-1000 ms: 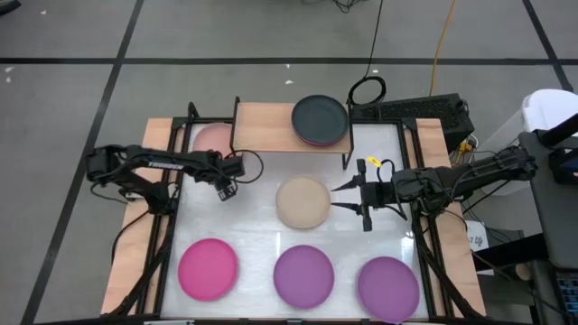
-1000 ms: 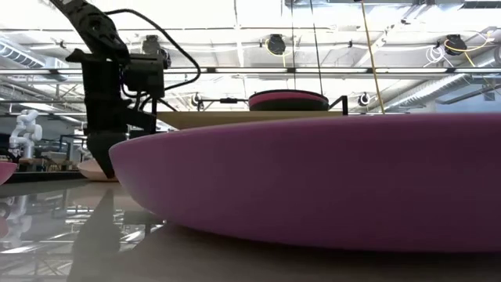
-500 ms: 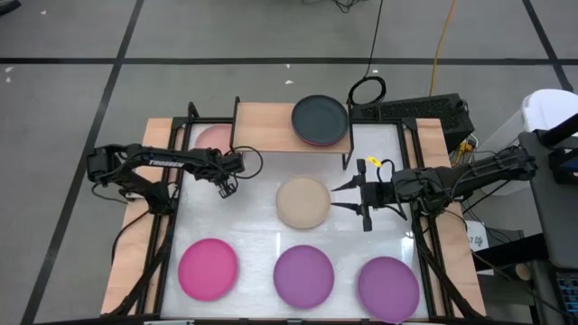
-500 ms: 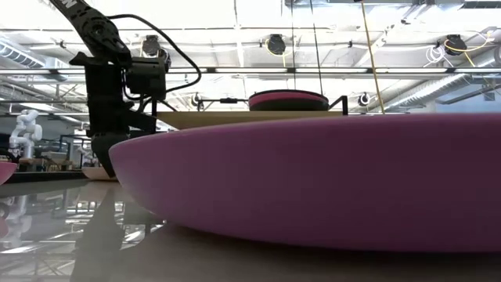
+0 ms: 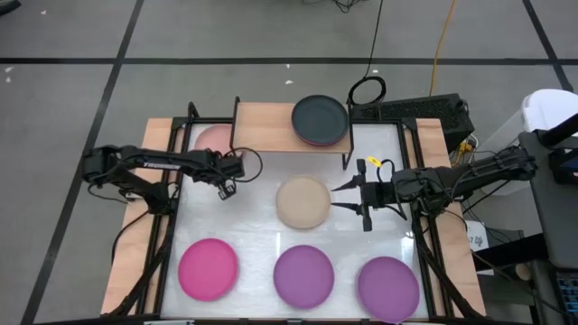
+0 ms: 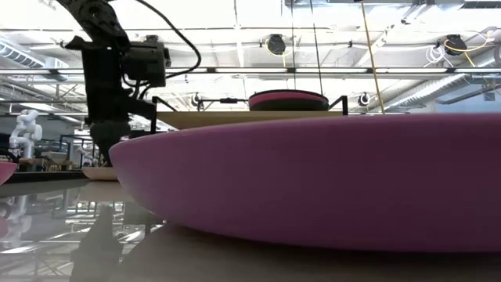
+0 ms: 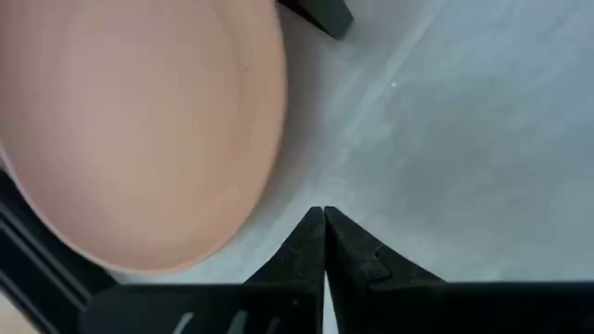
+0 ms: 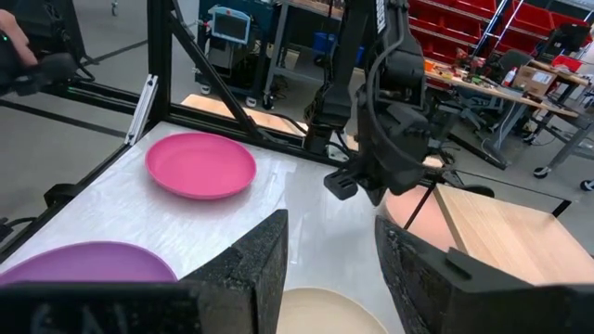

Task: Place and stack plates onto a shelf
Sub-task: Stack the light pink plate on the black plate on the shelf

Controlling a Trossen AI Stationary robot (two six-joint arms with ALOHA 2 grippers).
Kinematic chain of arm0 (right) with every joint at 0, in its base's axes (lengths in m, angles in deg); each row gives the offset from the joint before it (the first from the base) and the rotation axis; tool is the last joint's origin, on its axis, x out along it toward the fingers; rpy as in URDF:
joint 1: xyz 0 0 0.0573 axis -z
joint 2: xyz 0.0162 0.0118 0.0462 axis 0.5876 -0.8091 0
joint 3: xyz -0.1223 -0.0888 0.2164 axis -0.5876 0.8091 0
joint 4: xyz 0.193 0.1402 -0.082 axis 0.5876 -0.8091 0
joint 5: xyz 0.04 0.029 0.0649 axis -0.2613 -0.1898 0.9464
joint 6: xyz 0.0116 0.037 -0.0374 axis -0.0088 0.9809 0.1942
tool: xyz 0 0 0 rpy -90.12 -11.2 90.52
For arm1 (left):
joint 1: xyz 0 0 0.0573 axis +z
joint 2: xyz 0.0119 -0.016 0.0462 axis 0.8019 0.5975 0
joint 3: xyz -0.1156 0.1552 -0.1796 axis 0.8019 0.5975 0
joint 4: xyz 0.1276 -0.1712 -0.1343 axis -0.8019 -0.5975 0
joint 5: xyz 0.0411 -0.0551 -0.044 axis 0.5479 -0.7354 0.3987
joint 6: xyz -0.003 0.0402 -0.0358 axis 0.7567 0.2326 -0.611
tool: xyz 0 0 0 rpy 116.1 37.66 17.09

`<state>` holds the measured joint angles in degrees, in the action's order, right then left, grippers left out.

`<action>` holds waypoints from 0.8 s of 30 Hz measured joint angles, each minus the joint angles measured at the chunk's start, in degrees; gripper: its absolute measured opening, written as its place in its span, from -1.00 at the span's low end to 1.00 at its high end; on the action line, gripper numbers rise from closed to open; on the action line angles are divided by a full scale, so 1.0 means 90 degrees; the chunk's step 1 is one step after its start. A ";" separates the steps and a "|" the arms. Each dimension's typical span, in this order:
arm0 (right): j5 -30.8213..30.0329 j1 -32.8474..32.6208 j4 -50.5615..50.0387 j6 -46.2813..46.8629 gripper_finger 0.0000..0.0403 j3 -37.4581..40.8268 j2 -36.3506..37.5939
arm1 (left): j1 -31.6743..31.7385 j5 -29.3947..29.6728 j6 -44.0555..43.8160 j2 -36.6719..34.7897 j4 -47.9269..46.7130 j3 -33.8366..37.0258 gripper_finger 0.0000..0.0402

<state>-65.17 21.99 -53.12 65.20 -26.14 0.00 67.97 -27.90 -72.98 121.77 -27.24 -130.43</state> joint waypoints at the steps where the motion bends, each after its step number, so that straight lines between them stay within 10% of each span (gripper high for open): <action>1: 0.0000 0.0000 0.0000 0.0000 -0.29 0.0000 0.0000 | 0.0000 0.0018 0.0014 -0.0026 -0.0054 -0.0039 -0.98; 24: -0.0001 0.0002 0.0174 0.0112 -0.29 0.0306 -0.0002 | 0.0589 -0.0175 0.1026 0.0288 0.0620 -0.0019 -0.29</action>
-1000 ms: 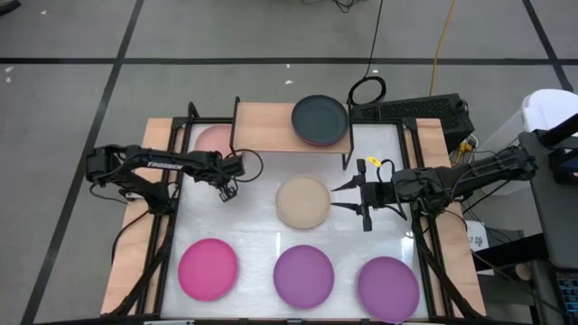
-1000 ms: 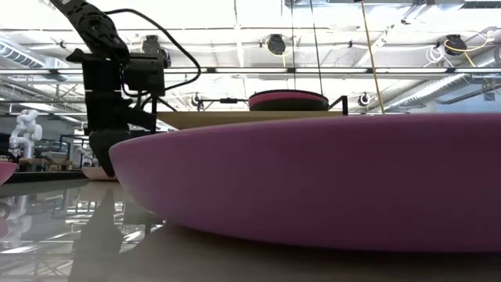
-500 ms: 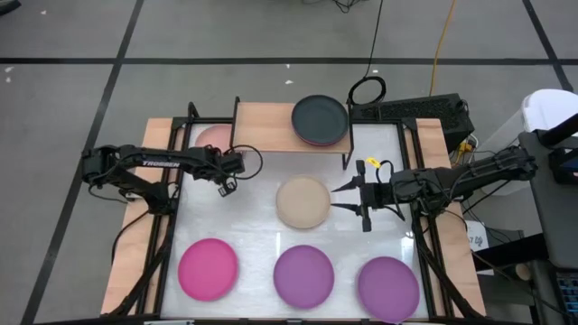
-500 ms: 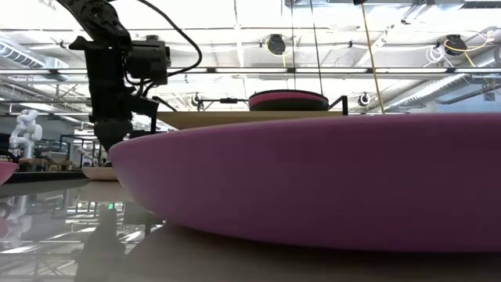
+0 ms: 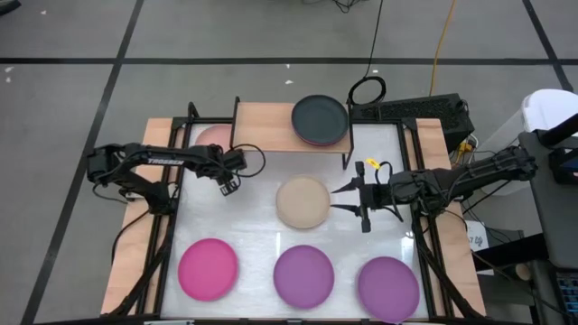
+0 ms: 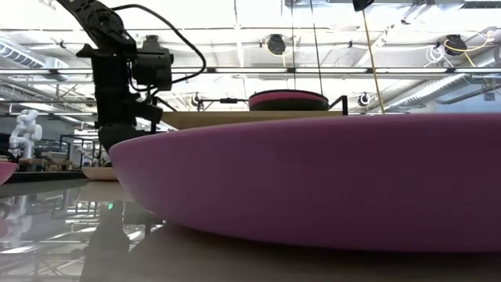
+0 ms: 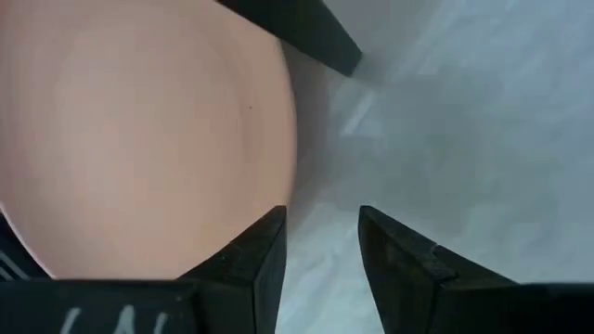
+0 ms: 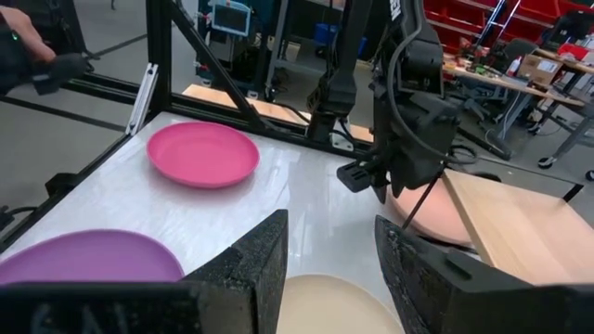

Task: Place and stack plates onto a shelf
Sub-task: Stack the light pink plate on the black plate on the shelf, then adjust the shelf on the table

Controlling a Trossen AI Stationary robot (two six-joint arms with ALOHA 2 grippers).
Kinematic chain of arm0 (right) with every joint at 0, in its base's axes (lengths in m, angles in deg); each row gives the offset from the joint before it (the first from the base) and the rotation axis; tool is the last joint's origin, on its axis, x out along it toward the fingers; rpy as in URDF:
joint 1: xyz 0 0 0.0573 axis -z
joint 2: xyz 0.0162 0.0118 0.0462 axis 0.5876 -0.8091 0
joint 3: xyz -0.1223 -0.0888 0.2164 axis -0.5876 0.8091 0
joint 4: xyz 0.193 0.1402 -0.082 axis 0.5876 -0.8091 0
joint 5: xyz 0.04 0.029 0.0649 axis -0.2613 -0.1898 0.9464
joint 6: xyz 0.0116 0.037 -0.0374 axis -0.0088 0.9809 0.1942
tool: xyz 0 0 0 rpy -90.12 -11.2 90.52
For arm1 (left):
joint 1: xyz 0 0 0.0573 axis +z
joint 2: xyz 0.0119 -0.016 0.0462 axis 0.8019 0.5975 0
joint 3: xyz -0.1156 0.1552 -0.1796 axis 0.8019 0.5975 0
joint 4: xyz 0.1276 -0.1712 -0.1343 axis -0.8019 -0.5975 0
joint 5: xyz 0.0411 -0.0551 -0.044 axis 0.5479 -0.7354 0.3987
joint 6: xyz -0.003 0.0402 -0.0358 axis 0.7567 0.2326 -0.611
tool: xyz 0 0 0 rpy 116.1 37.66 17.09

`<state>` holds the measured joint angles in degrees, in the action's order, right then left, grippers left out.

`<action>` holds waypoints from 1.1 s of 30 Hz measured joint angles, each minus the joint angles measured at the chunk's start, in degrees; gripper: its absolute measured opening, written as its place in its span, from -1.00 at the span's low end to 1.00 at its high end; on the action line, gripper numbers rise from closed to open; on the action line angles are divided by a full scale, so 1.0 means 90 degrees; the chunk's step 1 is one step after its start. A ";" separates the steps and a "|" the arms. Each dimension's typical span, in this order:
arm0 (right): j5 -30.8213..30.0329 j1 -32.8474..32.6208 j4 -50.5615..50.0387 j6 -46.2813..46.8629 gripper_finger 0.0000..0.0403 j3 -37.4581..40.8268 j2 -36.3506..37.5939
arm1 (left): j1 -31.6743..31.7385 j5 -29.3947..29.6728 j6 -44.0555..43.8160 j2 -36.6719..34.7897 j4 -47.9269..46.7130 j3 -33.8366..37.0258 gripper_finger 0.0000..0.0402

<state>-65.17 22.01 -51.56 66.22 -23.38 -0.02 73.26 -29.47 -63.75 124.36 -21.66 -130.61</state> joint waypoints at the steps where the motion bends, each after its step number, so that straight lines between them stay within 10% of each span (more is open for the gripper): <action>1: 0.0001 0.0000 0.0001 0.0002 -0.29 0.0000 0.0000 | 0.0014 0.0020 0.0003 0.0045 0.0006 0.0000 -0.29; 20: 0.0001 0.0000 -0.0002 0.0004 -0.29 0.0000 0.0000 | 0.0149 0.0050 0.0086 0.0531 0.0062 0.0005 -0.31; 33: 0.0001 0.0000 -0.0004 0.0007 -0.29 -0.0002 0.0000 | 0.0078 0.0084 -0.0325 0.0531 -0.0075 0.0005 -0.96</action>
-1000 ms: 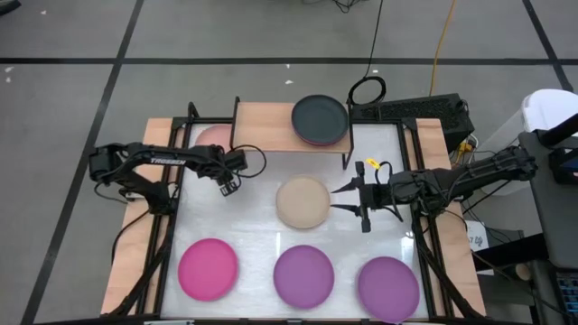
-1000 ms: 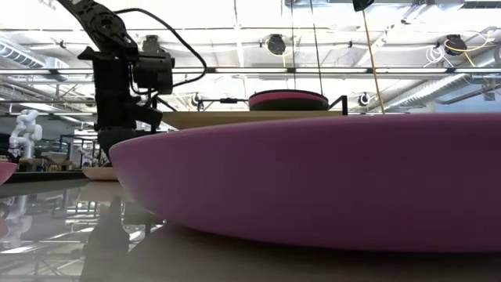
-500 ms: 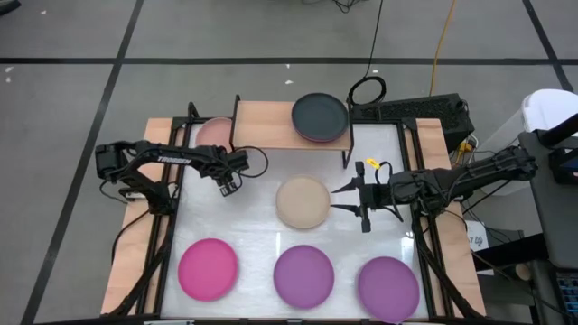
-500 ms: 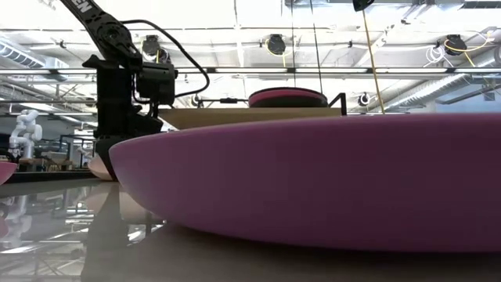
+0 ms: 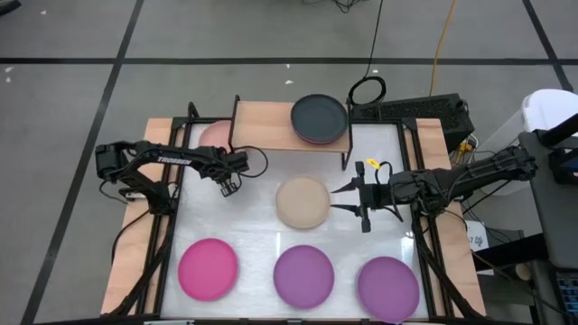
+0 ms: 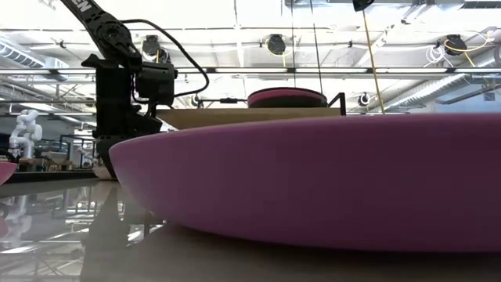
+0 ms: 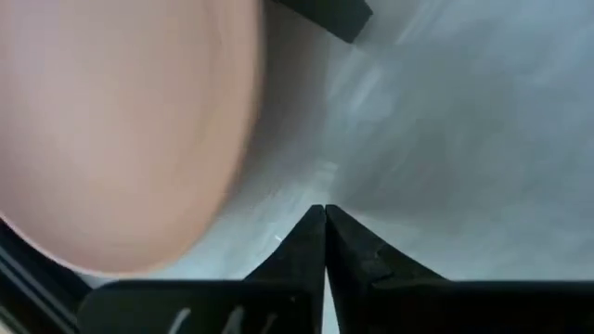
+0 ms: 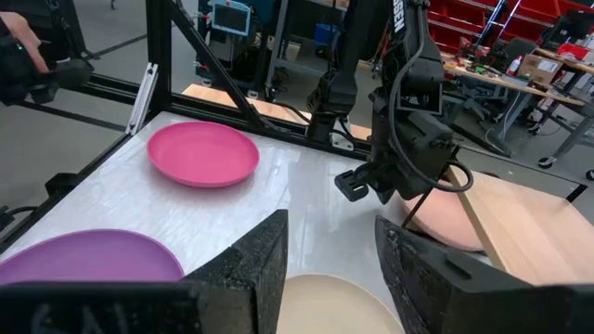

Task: Place and stack plates onto a shelf
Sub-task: Adjust the shelf on the table

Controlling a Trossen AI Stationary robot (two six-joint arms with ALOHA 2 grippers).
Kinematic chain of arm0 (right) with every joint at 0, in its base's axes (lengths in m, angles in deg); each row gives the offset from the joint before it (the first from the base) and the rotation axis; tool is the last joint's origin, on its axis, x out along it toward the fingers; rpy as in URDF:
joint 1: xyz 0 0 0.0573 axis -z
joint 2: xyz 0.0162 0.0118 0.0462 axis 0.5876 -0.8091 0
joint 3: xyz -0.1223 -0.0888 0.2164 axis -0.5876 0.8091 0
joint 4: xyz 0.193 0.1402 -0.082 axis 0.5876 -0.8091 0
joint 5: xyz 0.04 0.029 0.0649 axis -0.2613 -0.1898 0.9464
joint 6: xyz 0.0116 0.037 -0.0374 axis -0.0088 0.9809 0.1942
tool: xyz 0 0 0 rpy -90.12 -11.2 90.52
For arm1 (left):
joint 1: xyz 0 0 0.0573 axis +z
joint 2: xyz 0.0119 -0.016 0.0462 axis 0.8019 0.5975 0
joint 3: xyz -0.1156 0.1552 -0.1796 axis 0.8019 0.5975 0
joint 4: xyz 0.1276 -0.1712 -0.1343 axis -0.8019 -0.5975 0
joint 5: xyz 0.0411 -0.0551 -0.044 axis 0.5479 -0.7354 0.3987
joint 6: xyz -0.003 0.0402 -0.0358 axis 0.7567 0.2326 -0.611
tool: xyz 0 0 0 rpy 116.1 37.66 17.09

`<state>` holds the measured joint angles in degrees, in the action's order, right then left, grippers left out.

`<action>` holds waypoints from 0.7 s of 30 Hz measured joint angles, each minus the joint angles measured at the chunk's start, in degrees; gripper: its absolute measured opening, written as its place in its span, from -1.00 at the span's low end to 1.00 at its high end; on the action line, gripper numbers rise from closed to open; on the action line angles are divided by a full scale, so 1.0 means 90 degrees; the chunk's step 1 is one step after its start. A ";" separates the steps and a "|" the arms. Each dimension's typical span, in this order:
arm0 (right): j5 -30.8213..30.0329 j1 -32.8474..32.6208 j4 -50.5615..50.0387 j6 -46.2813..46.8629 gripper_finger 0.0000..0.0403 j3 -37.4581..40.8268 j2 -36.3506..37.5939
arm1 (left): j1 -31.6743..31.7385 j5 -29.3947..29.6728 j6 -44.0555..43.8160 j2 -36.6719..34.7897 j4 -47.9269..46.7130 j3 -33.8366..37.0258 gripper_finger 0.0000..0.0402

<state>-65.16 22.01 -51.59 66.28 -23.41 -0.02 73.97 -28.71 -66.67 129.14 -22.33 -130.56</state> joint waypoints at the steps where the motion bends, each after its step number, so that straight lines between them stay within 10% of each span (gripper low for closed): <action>1: -0.0001 0.0000 0.0000 0.0000 -0.29 0.0000 0.0000 | -0.0053 0.0020 -0.0082 0.0000 -0.0061 0.0000 -0.97; 21: -0.0002 -0.0001 -0.0003 0.0024 -0.29 0.0000 0.0002 | -0.1381 0.1109 -0.1427 -0.1568 -0.0659 -0.0002 -0.99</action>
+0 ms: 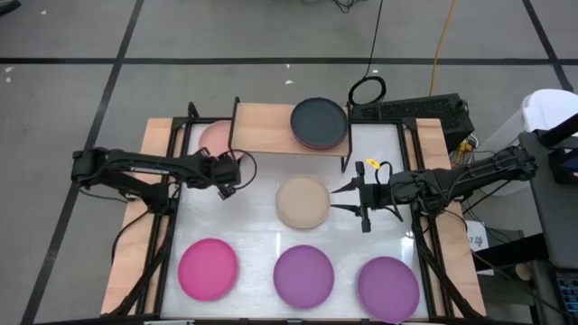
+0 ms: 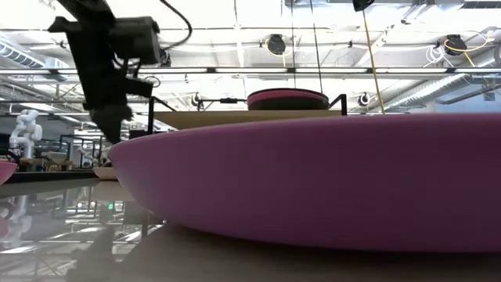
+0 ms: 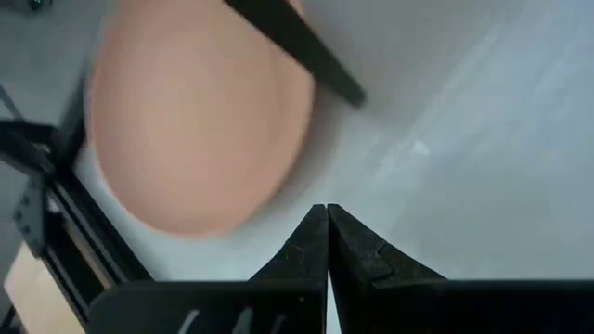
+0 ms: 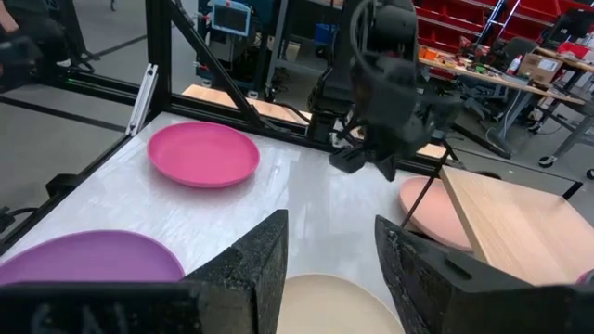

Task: Place and stack plates onto a shelf
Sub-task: Adjust the shelf on the table

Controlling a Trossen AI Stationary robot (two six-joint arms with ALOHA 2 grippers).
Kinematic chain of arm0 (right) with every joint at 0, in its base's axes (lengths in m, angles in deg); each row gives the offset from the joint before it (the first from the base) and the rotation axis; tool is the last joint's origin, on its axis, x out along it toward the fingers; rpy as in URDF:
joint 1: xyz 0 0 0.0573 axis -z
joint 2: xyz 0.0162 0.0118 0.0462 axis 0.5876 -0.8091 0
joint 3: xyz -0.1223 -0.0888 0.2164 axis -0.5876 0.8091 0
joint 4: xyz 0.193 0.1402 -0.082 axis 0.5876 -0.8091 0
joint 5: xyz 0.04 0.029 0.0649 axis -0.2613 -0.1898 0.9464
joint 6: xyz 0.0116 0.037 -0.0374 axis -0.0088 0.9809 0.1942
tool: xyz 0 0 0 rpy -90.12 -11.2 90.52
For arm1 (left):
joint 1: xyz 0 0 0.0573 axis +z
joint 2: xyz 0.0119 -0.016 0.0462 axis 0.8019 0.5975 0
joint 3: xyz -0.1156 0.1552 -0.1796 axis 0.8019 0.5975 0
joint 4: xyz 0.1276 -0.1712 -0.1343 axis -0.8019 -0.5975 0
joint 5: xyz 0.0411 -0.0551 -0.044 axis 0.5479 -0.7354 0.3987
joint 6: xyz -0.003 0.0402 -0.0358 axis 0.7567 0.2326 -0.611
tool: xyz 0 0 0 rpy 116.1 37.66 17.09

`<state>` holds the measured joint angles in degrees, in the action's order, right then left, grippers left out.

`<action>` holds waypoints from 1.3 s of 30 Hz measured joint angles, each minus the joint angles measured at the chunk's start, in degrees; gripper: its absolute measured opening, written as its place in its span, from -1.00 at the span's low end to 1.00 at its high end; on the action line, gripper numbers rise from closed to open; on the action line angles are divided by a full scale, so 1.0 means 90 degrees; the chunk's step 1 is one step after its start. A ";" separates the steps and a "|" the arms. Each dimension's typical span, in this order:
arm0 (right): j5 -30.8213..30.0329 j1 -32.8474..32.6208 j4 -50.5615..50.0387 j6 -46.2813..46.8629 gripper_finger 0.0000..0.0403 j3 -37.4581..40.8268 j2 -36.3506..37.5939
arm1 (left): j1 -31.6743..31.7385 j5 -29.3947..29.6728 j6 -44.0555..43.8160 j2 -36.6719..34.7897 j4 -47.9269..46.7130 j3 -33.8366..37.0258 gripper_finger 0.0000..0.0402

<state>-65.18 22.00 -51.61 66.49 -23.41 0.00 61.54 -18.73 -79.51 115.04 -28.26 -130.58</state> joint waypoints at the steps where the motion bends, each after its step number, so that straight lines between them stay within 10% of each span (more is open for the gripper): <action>1: -0.0001 0.0001 -0.0002 -0.0003 -0.29 0.0000 0.0000 | 0.0000 0.0069 0.0086 -0.0108 0.0082 0.0000 -0.99; 15: 0.0001 0.0000 0.0073 -0.0024 -0.29 -0.0001 0.0000 | 0.0000 -0.0057 0.1621 -0.0306 0.2087 -0.0004 -0.99; 29: -0.0001 -0.0001 0.0025 -0.0024 -0.29 -0.0002 0.0000 | 0.0005 0.0215 0.1110 -0.0305 0.0596 -0.0005 -0.99; 39: 0.0002 0.0001 0.0114 -0.0024 -0.29 -0.0001 0.0000 | 0.0169 0.0869 0.2159 -0.0305 0.1995 0.0000 -0.99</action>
<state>-65.16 22.01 -50.59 66.28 -23.42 0.00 63.06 -10.91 -60.08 112.29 -10.31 -130.58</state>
